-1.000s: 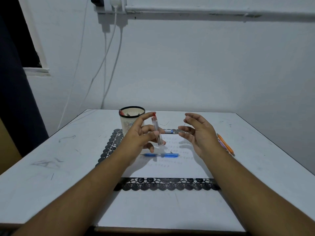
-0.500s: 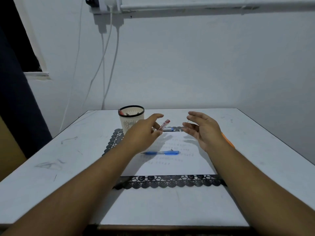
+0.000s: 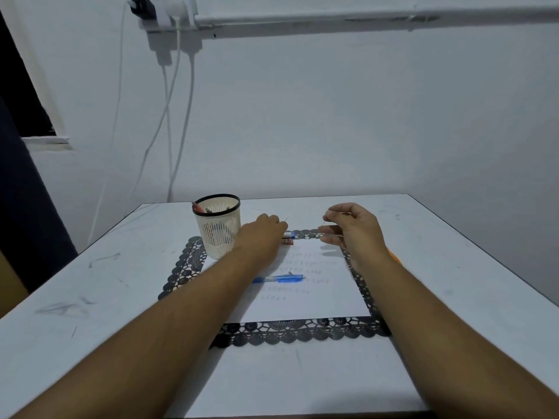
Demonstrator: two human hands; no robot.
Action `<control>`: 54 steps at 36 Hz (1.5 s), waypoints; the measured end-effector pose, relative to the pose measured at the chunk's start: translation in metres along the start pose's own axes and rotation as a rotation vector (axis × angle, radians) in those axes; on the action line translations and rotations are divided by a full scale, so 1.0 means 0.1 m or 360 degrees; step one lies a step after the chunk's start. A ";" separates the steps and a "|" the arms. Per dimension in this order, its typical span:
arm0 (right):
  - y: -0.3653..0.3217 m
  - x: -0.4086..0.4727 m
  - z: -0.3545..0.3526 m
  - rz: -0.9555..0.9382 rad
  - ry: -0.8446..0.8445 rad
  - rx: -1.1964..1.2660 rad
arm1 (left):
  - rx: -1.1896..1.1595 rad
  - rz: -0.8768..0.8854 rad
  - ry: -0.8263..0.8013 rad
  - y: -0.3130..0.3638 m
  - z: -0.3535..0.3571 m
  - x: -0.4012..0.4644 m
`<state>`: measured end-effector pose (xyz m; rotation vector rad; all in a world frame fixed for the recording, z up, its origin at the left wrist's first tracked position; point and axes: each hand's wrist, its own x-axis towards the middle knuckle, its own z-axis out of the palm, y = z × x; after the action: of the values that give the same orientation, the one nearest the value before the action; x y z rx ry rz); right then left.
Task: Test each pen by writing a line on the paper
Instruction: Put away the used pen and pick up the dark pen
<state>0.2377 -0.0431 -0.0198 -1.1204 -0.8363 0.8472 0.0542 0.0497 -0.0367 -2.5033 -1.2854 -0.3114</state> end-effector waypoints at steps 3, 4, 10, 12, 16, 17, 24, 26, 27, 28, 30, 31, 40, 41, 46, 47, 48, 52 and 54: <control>0.00 0.02 0.00 -0.0013 -0.0009 -0.0027 | -0.0192 -0.0003 0.0086 0.00 -0.03 -0.03; 0.00 0.02 0.01 -0.0016 -0.0006 -0.0032 | -0.0284 0.0010 0.0075 0.00 -0.06 -0.07; 0.03 0.02 0.03 0.0001 0.0016 -0.0108 | -0.0896 0.0293 -0.0040 -0.18 -0.29 -0.50; 0.03 0.00 0.06 -0.0002 0.0018 -0.0140 | -0.1005 0.0257 -0.0085 -0.25 -0.32 -0.62; 0.04 -0.07 0.12 0.0005 0.0014 -0.0183 | -0.1053 0.0140 -0.0248 -0.31 -0.29 -0.76; 0.04 -0.08 0.13 0.0009 0.0014 -0.0190 | -0.1057 0.0116 -0.0278 -0.30 -0.27 -0.78; 0.05 -0.13 0.14 -0.0013 0.0006 -0.0244 | -0.1008 0.0118 -0.0357 -0.21 -0.19 -0.77; 0.04 -0.15 0.15 -0.0027 -0.0014 -0.0249 | -0.0999 0.0124 -0.0361 -0.23 -0.19 -0.77; 0.04 -0.16 0.16 -0.0032 -0.0026 -0.0242 | -0.1005 0.0126 -0.0353 -0.25 -0.19 -0.77; 0.04 -0.17 0.16 -0.0034 -0.0039 -0.0230 | -0.1024 0.0122 -0.0334 -0.27 -0.19 -0.77; 0.03 -0.18 0.17 -0.0034 -0.0054 -0.0196 | -0.1093 0.0103 -0.0261 -0.31 -0.18 -0.77; 0.02 -0.19 0.17 -0.0035 -0.0057 -0.0186 | -0.1140 0.0092 -0.0212 -0.32 -0.18 -0.76; -0.04 -0.28 0.30 -0.0127 -0.0093 -0.0047 | -0.1508 -0.0052 0.0020 -0.31 -0.22 -0.80; -0.05 -0.29 0.31 -0.0133 -0.0095 -0.0028 | -0.1506 -0.0056 0.0031 -0.31 -0.23 -0.81; -0.07 -0.34 0.37 -0.0172 -0.0110 0.0074 | -0.1501 -0.0061 0.0061 -0.28 -0.25 -0.82; -0.07 -0.35 0.37 -0.0186 -0.0115 0.0084 | -0.1501 -0.0059 0.0062 -0.28 -0.25 -0.82; -0.07 -0.36 0.38 -0.0202 -0.0121 0.0093 | -0.1499 -0.0057 0.0060 -0.28 -0.25 -0.82; -0.07 -0.37 0.38 -0.0247 -0.0109 0.0147 | -0.1482 -0.0042 0.0056 -0.27 -0.25 -0.82; -0.06 -0.37 0.39 -0.0257 -0.0092 0.0152 | -0.1484 -0.0042 0.0067 -0.26 -0.26 -0.82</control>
<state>0.1882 -0.0616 -0.0098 -0.9355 -0.9123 0.7798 -0.0151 -0.0068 -0.0354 -3.1617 -1.3507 -1.1961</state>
